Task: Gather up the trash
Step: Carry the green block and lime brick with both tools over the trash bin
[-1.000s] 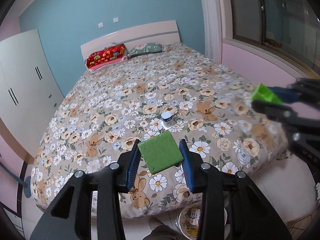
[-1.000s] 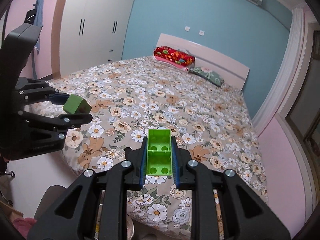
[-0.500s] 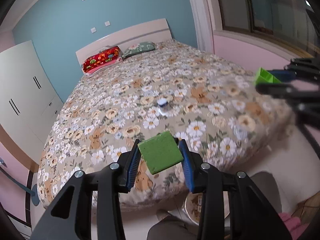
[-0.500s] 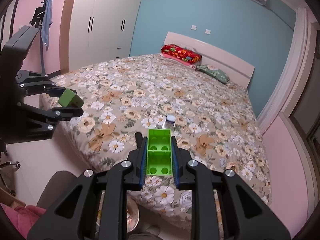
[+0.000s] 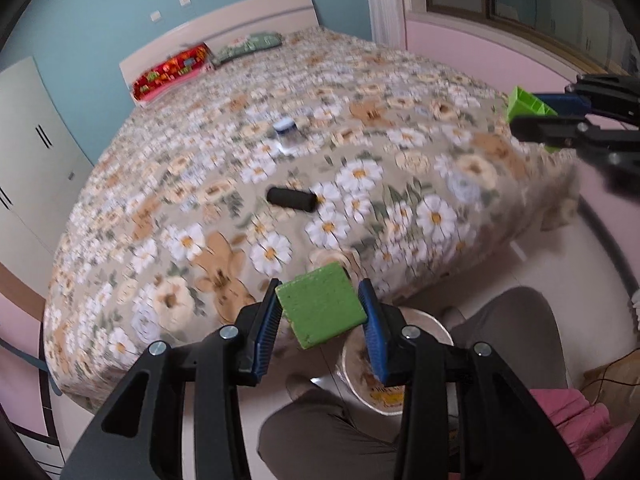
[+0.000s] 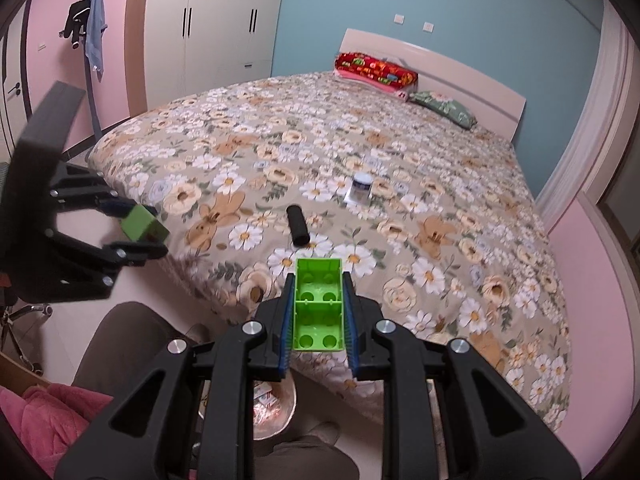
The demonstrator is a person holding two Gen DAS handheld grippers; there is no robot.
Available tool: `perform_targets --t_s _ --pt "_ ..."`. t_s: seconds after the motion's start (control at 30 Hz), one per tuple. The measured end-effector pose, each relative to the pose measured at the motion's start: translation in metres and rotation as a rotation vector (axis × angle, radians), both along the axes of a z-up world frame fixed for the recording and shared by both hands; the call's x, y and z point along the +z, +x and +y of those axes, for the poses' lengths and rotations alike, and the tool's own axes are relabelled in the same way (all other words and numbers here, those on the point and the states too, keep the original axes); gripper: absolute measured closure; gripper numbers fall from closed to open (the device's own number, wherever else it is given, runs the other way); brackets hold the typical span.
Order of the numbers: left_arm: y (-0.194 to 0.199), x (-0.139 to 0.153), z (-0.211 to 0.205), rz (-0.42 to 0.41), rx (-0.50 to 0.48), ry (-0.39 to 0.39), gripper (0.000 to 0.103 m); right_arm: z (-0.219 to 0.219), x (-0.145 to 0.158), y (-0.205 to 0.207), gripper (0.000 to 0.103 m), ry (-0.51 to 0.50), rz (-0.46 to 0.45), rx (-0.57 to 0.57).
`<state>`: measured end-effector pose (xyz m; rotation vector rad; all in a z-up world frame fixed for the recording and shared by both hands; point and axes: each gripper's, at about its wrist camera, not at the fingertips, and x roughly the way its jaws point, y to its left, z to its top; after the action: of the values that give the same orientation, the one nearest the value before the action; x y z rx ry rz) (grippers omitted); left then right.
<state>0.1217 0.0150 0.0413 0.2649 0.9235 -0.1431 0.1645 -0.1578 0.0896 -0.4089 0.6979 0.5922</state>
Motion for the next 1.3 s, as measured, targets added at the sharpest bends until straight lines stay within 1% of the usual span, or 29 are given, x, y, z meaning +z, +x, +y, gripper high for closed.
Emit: perform_targets --t_s 0.13,0.23,0.3,0.33,0.57,0.7,0.83,1.1,1.3 --pt "0.002 -0.026 -0.006 0.049 -0.009 -0.013 0.062 -0.001 -0.019 0.001 0.081 0.015 0.040 0.004" --pt "0.005 -0.049 -0.010 0.095 -0.014 -0.019 0.062 0.001 -0.038 0.001 0.081 0.014 0.077 0.014" --pt "0.006 -0.065 -0.012 0.122 -0.015 -0.020 0.062 0.004 -0.058 0.002 0.081 0.006 0.114 0.021" --pt "0.007 -0.077 -0.013 0.145 -0.015 -0.019 0.062 0.005 -0.065 0.002 0.081 0.002 0.129 0.023" --pt "0.010 -0.140 -0.016 0.278 -0.012 -0.023 0.062 0.016 -0.145 0.009 0.081 -0.058 0.281 0.030" --pt "0.011 -0.177 -0.017 0.351 -0.002 -0.025 0.062 0.021 -0.187 0.012 0.081 -0.080 0.362 0.035" --pt "0.012 -0.212 -0.016 0.422 0.013 -0.027 0.062 0.023 -0.222 0.012 0.081 -0.098 0.421 0.034" --pt "0.018 -0.260 -0.017 0.505 0.037 -0.047 0.062 0.025 -0.275 0.012 0.081 -0.136 0.495 0.016" --pt "0.021 -0.293 -0.018 0.568 0.049 -0.074 0.062 0.032 -0.318 0.010 0.080 -0.190 0.549 0.008"
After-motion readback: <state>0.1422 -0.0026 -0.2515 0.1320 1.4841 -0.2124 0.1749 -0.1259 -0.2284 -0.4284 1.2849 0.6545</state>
